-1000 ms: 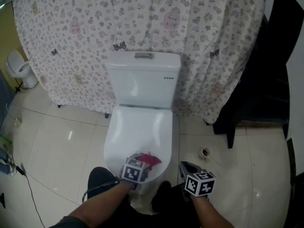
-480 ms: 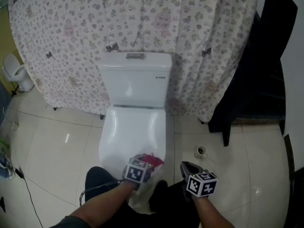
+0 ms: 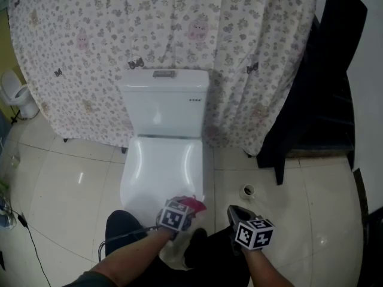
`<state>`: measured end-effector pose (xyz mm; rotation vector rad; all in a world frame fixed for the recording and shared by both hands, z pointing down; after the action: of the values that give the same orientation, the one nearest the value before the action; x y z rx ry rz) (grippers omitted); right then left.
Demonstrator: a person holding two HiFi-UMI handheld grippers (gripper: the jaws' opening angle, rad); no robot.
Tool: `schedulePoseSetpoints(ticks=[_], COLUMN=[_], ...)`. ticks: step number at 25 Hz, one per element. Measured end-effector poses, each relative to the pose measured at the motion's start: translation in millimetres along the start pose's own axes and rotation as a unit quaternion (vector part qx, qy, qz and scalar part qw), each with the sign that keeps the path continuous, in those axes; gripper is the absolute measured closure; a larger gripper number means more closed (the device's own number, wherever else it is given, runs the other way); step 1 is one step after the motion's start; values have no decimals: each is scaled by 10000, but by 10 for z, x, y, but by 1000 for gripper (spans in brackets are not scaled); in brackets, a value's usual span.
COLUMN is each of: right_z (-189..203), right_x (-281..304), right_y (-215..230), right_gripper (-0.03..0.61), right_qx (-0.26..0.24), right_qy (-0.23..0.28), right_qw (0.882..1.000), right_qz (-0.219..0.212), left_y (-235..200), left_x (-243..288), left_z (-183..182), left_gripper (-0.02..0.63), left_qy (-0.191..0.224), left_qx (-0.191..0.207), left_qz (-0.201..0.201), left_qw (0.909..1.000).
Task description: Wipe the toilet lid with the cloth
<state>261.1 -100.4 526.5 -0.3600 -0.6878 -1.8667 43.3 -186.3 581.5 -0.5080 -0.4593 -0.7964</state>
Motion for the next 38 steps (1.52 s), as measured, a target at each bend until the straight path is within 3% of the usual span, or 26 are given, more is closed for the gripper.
schedulePoseSetpoints(ticks=[15,21,28,38], right_z=[8,1,25,7], right_x=[-263,-373,-466,-528], right_y=[58,110,172,123], right_gripper=[574,574,574,574], right_qx=[35,48,63,99], right_qy=[128,175,229,386], right_qw=[9998,9996,9994,9990], right_qz=[151,217,256,190], left_y=[308,664,859,872], left_x=[126,189,26,-220], left_z=[-4,103,-11,-154], left_gripper=[538,538,538,538], left_qy=[-126,-361,93,495], left_qx=[277,721,922,926], left_qz=[344,1017,1306,1339], left_qw=[9989,9915,9871,9854])
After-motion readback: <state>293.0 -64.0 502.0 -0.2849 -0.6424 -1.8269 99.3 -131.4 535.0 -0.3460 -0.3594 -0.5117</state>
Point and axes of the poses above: the fingertips, and each gripper's own axes: x forward along the fingers, y to its right, z out of its underside, the point moved 10 cm from there along -x, backward along the fingers, and after that the axes turned 3 degrees about -x, right-handed, at the moved point
